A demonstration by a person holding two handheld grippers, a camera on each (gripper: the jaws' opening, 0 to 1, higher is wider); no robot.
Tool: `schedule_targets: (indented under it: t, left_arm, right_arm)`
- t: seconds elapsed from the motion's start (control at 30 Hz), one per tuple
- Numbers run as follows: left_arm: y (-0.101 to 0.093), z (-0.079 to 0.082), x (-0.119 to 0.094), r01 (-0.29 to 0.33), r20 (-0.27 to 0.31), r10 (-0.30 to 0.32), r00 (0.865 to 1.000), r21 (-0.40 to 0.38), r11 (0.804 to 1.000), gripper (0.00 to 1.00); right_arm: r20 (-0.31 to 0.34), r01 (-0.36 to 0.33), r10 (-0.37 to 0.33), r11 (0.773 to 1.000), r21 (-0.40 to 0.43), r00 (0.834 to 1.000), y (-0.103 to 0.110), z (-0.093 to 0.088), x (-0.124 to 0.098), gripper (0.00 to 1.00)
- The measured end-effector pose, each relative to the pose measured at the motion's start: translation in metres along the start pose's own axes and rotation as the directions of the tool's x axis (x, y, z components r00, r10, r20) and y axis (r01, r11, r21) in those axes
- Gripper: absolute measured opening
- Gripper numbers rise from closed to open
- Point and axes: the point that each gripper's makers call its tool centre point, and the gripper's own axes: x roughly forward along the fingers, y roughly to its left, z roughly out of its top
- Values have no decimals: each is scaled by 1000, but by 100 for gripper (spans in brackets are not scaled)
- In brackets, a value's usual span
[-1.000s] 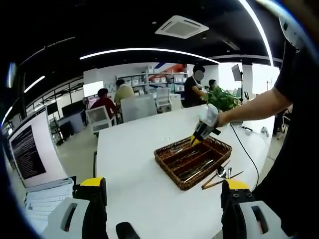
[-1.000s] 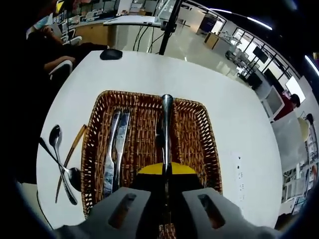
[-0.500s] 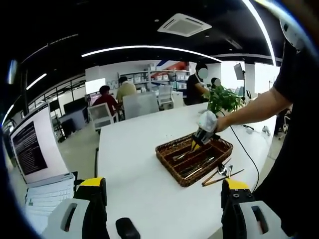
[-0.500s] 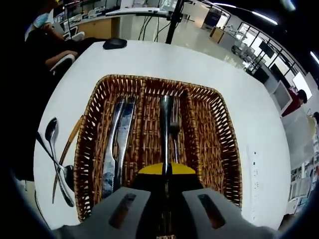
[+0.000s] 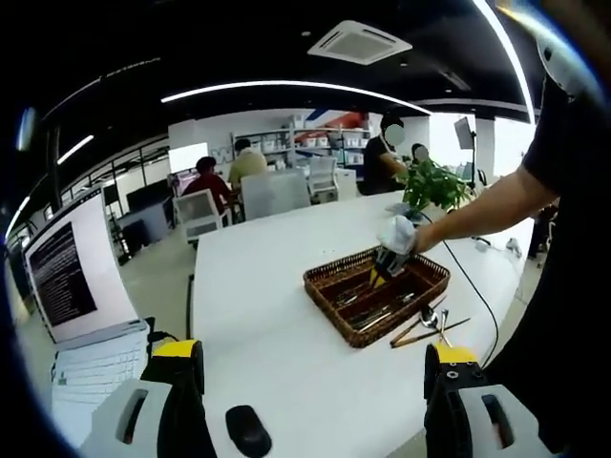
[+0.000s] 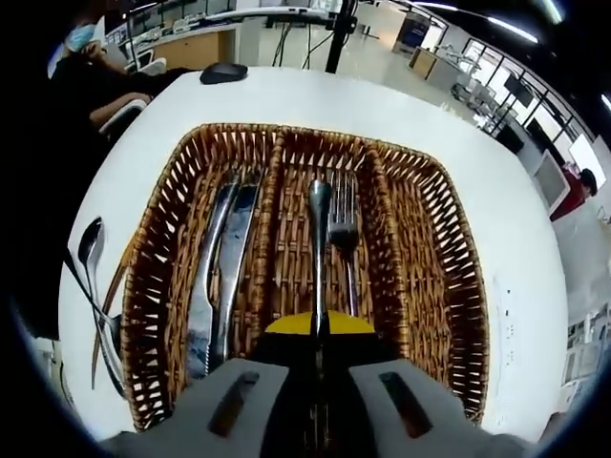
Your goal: Arrange the knives, forks, and spoons in their matching storage slots by inserting each utensil handle-first until every utensil is classified and aligned in the correct compartment
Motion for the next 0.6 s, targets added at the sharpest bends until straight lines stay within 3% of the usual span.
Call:
schedule_targets:
  t: [0.27, 0.47, 0.6]
  left_arm:
    - [2, -1, 1, -2, -12, 2, 1000, 6, 1000, 100]
    - [-1, 3, 7, 7, -6, -7, 1000, 7, 1000, 100]
    - [-1, 5, 8, 8, 3, -8, 1000, 6, 1000, 100]
  right_arm:
    - [1, -9, 9, 1000, 10, 1000, -2, 1, 4, 0]
    - [-73, -42, 43, 999, 10, 996, -3, -2, 9, 0]
    - [-69, -50, 52, 998, 36, 996, -4, -2, 9, 1]
